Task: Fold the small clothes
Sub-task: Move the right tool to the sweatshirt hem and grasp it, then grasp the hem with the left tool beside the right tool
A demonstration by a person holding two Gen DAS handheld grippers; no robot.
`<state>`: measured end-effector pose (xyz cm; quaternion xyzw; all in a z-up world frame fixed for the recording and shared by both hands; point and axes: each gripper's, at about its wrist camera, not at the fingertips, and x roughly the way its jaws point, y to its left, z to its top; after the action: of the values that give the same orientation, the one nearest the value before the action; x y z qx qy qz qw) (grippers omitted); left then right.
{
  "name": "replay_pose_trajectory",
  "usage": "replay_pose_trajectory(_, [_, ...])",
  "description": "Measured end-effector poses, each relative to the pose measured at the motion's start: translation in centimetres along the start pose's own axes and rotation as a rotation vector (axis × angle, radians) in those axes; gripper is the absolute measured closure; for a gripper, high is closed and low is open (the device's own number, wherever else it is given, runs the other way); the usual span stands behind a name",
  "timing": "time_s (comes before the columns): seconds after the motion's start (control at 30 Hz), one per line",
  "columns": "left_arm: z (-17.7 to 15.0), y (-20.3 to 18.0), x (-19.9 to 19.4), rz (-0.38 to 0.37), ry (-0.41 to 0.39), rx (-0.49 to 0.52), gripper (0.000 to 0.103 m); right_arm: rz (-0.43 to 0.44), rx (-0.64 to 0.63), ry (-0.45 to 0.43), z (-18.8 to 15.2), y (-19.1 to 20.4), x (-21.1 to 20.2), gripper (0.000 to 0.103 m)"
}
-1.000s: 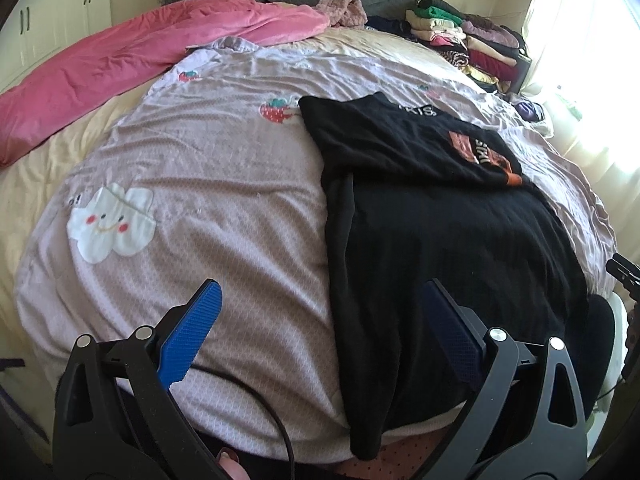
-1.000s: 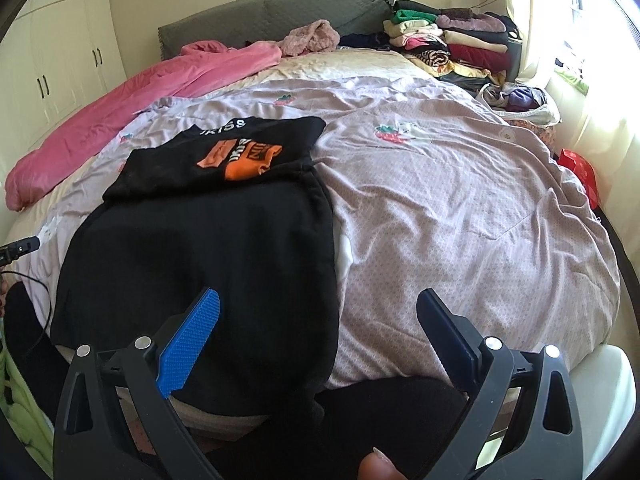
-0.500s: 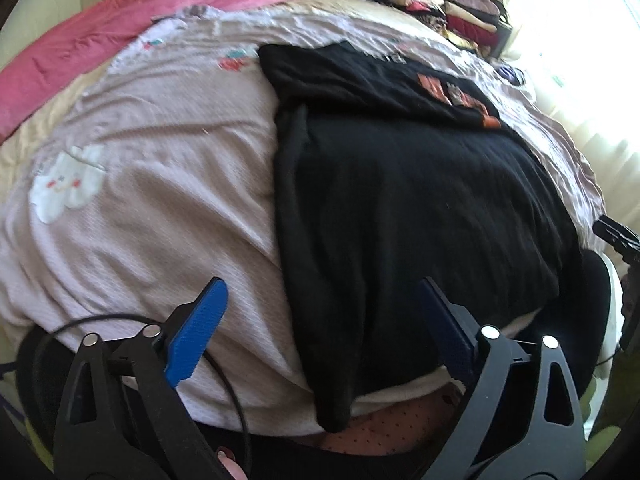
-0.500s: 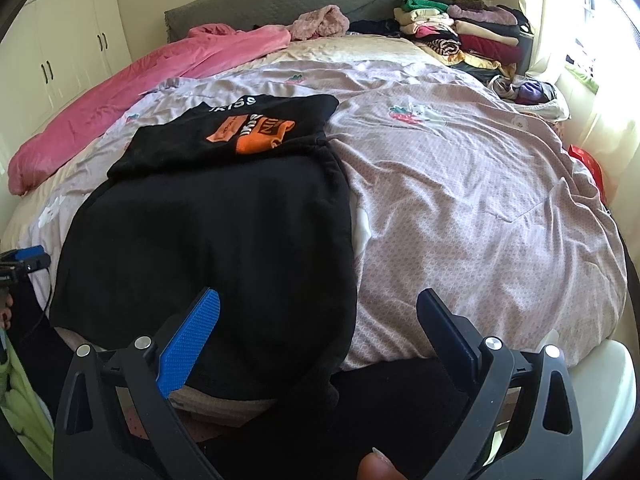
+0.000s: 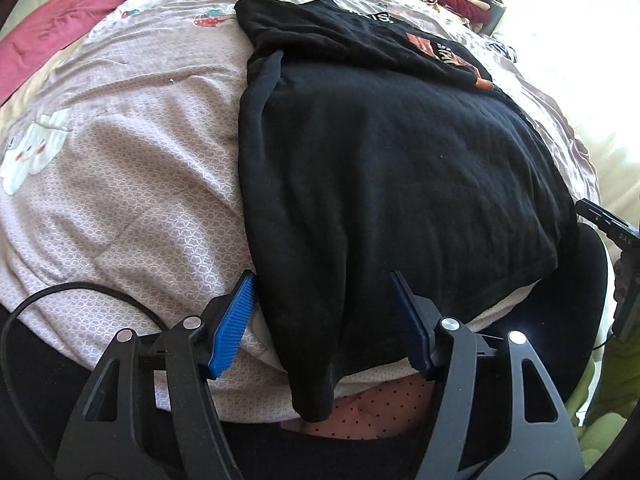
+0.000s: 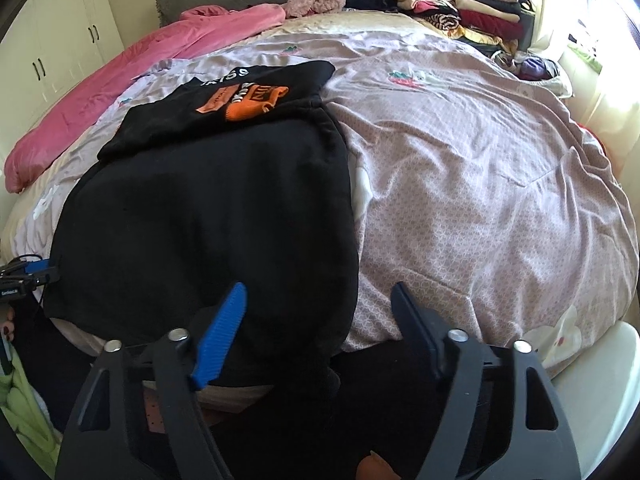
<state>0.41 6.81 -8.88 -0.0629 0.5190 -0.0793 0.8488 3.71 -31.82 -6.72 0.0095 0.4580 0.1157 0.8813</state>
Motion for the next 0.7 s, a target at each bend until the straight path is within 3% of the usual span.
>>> replay_pose_trajectory(0.07, [0.0,0.0,0.0,0.0,0.001,-0.002,0.045,0.007,0.007,0.004,-0.1,-0.1,0.2,0.042])
replay_pose_trajectory(0.13, [0.0,0.1,0.0,-0.004,0.002,-0.004,0.045,0.019,0.021,0.014,-0.1,-0.4,0.6,0.056])
replay_pose_trajectory(0.33, [0.0,0.5,0.1,-0.014,0.008,-0.019,0.045,0.03,0.042,0.061,-0.6,-0.7,2.1,0.067])
replay_pose_trajectory(0.37, [0.0,0.7,0.0,-0.021,0.01,-0.025,0.045,0.03,0.045,0.069,-0.7,-0.8,2.4,0.072])
replay_pose_trajectory(0.43, [-0.1,1.0,-0.1,-0.031,0.01,-0.036,0.045,0.061,0.048,0.069,-0.8,-0.9,2.5,0.092])
replay_pose_trajectory(0.57, [-0.3,1.5,-0.4,-0.046,0.009,-0.054,0.045,0.086,0.039,0.032,-0.6,-0.6,1.3,0.095])
replay_pose_trajectory(0.7, [-0.5,1.6,-0.3,-0.048,0.015,-0.058,0.045,0.149,0.059,-0.067,0.4,-0.8,-1.4,0.095])
